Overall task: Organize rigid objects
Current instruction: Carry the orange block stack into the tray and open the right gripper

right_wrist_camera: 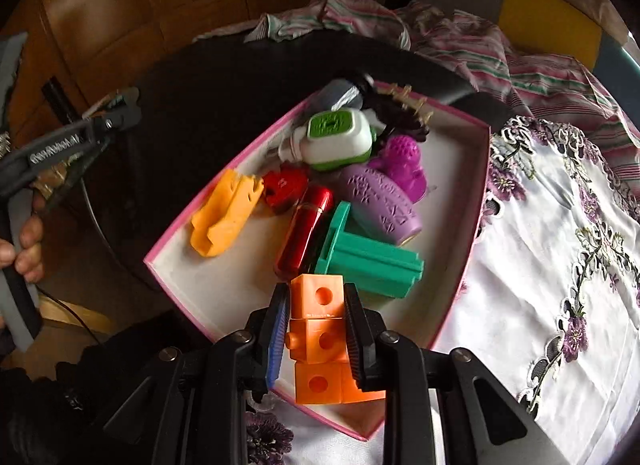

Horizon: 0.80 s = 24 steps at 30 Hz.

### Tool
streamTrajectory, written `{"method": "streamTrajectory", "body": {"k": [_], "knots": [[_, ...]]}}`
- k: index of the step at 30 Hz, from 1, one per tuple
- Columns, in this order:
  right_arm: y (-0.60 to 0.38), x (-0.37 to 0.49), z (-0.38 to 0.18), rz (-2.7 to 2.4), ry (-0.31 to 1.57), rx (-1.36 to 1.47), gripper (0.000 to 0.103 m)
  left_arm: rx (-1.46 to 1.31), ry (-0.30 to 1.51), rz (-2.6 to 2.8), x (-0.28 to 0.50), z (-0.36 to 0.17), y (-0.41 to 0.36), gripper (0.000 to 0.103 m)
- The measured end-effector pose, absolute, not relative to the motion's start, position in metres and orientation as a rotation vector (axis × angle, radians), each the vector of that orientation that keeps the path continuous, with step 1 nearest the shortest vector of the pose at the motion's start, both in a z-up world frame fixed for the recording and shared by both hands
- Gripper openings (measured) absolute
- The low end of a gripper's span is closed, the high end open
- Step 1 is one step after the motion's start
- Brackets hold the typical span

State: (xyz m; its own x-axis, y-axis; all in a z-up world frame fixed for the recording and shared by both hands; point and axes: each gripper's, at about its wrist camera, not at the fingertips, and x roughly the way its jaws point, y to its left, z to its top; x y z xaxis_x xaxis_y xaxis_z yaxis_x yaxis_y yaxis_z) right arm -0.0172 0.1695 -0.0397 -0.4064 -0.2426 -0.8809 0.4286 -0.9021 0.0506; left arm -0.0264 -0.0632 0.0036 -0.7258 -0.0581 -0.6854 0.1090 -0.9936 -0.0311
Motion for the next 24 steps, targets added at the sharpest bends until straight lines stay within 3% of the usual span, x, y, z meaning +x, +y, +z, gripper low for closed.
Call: {"method": "streamTrajectory", "body": {"k": [15, 24], "knots": [[0.171, -0.017, -0.060, -2.441, 0.301, 1.448, 0.028, 1.112, 0.050, -2.881, -0.023, 0.008, -0.046, 0.070], [0.184, -0.011, -0.051, -2.530, 0.160, 1.423, 0.046, 1.125, 0.020, -2.905, -0.019, 0.008, -0.033, 0.082]]}}
